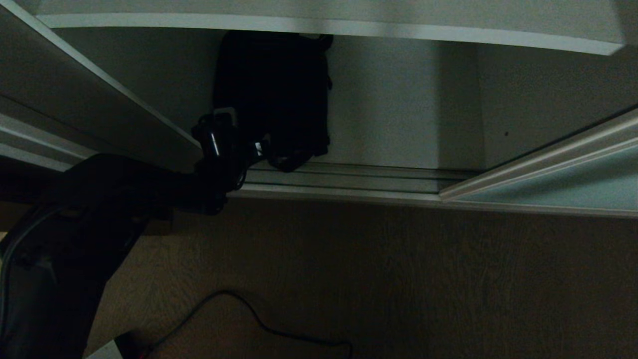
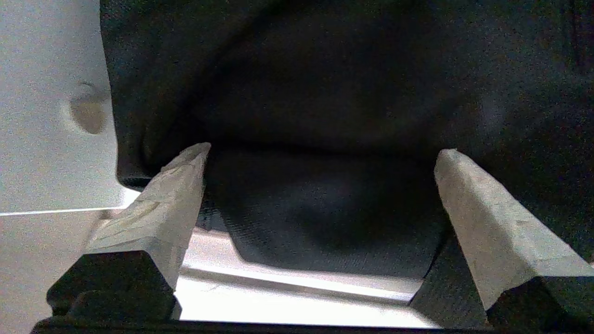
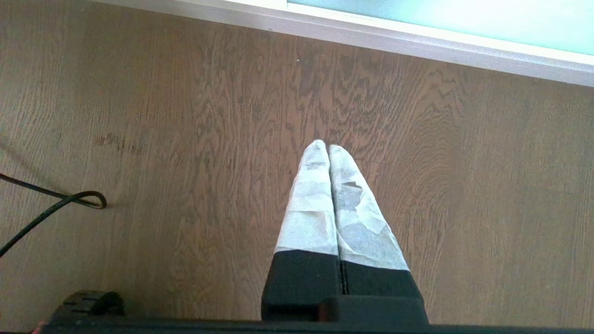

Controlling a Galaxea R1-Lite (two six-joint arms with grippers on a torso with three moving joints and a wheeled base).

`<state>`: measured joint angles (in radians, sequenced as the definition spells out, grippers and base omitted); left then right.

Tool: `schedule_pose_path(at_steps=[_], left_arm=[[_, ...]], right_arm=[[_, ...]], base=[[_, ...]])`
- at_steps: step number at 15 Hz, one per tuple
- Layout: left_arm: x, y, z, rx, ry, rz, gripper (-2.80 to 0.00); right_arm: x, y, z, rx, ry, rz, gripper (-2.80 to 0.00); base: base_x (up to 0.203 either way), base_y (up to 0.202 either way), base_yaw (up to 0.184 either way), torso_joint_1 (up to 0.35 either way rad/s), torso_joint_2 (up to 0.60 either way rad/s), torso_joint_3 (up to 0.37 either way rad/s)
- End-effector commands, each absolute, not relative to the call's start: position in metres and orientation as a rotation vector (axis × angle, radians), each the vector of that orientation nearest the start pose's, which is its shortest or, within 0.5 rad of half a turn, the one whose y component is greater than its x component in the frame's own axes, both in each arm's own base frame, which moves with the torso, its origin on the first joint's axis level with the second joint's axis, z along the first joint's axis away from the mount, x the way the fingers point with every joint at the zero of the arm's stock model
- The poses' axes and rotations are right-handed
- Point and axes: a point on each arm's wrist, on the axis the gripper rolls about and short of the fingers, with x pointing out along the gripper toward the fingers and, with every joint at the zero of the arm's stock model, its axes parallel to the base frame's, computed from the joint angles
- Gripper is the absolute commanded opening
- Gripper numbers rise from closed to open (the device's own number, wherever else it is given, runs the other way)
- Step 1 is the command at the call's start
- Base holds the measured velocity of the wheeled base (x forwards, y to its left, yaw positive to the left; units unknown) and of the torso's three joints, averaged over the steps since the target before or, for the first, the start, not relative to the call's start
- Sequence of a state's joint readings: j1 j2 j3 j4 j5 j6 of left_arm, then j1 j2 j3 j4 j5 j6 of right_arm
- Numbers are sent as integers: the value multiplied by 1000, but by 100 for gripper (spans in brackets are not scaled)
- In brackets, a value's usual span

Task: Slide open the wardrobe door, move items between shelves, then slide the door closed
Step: Place the bag on the higher shelf

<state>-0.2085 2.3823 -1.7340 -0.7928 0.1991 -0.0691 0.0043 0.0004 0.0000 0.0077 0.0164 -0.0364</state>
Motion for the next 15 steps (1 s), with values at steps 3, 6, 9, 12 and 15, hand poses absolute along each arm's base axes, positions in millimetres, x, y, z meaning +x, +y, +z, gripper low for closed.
schedule_pose_path(at_steps=[3, 6, 9, 12, 15], left_arm=[[503, -104, 169, -151, -155, -29, 0], [504, -106, 169, -185, -149, -62, -44], [503, -107, 178, -243, -166, -106, -280], [503, -108, 180, -257, -169, -120, -280], [503, -110, 177, -274, -150, -136, -280]], right_arm=[[-23, 0, 74, -37, 7, 22, -280], [-23, 0, 74, -37, 7, 22, -280], [-23, 0, 75, -37, 6, 22, -280], [-23, 0, 74, -37, 8, 22, -280], [-23, 0, 75, -37, 6, 22, -280]], base=[[0, 0, 0, 0, 0, 0], [0, 0, 0, 0, 0, 0], [0, 0, 0, 0, 0, 0], [0, 0, 0, 0, 0, 0], [0, 0, 0, 0, 0, 0]])
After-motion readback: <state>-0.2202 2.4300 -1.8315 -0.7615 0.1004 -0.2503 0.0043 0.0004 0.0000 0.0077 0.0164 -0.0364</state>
